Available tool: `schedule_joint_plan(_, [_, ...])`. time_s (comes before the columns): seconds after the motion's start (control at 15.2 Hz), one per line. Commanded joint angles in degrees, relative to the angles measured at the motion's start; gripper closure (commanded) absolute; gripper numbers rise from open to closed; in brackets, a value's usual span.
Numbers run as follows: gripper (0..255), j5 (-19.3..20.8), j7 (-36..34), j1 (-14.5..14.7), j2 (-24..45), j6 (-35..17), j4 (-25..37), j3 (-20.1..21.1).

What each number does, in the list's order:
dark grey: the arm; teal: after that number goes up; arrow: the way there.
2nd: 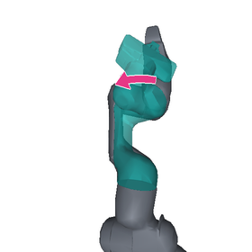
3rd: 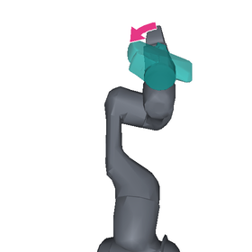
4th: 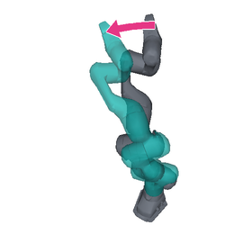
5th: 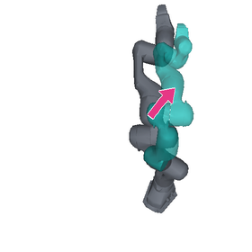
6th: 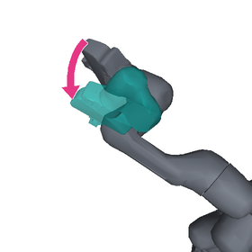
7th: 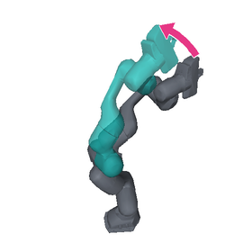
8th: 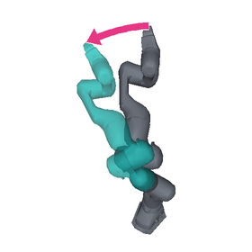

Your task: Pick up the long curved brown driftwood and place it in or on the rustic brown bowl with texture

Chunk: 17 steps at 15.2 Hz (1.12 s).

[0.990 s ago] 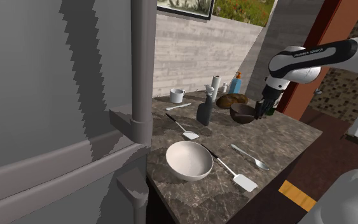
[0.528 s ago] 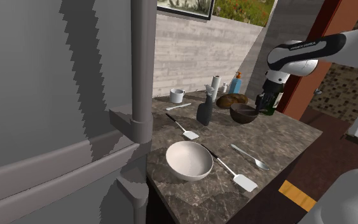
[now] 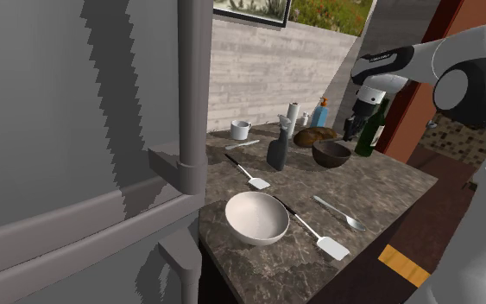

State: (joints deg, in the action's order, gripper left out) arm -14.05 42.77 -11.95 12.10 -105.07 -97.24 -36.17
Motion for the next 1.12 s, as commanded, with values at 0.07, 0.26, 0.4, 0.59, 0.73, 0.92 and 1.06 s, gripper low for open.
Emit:
schedule_joint_plan(0.07, [255, -5.68, 3.60, -5.01, 10.45, 5.07, 13.19, 0.17])
schedule_joint_plan(0.26, [255, -5.75, 3.91, -5.05, 10.56, 2.86, 11.11, 0.67])
schedule_joint_plan(0.4, [255, -5.95, 4.20, -4.95, 10.76, 1.45, 9.82, 0.78])
schedule_joint_plan(0.59, [255, -6.32, 4.65, -4.83, 11.15, -0.61, 8.03, 0.96])
schedule_joint_plan(0.73, [255, -6.62, 4.98, -4.78, 11.48, -1.96, 6.92, 1.09])
schedule_joint_plan(0.92, [255, -7.12, 5.49, -4.76, 12.07, -3.92, 5.39, 1.33])
schedule_joint_plan(1.06, [255, -7.50, 5.85, -4.78, 12.52, -5.20, 4.45, 1.51])
